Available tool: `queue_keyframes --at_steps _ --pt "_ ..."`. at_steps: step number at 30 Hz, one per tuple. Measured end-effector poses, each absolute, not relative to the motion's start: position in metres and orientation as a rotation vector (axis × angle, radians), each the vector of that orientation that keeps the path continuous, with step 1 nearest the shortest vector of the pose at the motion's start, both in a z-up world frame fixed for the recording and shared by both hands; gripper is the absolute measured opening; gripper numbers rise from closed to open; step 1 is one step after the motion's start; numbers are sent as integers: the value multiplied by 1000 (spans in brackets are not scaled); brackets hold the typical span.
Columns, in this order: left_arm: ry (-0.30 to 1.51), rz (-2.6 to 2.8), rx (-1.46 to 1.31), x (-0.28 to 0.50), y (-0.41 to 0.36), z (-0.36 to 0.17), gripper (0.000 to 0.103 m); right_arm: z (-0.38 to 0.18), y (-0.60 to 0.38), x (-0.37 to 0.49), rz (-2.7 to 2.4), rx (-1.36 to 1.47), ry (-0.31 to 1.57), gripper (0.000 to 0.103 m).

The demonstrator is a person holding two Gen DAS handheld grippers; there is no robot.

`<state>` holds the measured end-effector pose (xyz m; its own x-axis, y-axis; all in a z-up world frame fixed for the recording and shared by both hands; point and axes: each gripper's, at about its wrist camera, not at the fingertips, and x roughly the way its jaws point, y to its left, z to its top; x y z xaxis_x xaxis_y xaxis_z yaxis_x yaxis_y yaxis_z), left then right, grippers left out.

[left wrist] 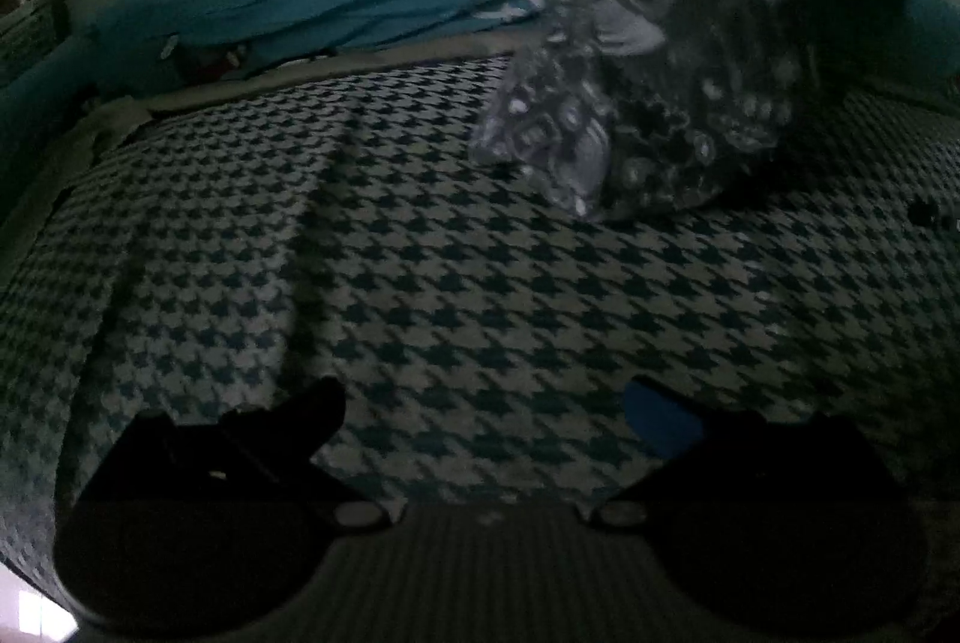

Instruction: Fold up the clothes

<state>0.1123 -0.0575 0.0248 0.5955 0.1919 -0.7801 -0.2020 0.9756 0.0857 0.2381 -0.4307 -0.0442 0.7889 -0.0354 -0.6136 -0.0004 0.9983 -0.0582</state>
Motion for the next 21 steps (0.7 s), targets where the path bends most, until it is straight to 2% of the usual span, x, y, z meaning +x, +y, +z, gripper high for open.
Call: queue_keyframes --at_steps 15,21 --pt "820 299 -111 90 -36 61 103 -44 -432 239 -13 -57 663 103" --pt "860 253 -83 88 -52 57 103 -44 -432 239 -9 -57 664 103"
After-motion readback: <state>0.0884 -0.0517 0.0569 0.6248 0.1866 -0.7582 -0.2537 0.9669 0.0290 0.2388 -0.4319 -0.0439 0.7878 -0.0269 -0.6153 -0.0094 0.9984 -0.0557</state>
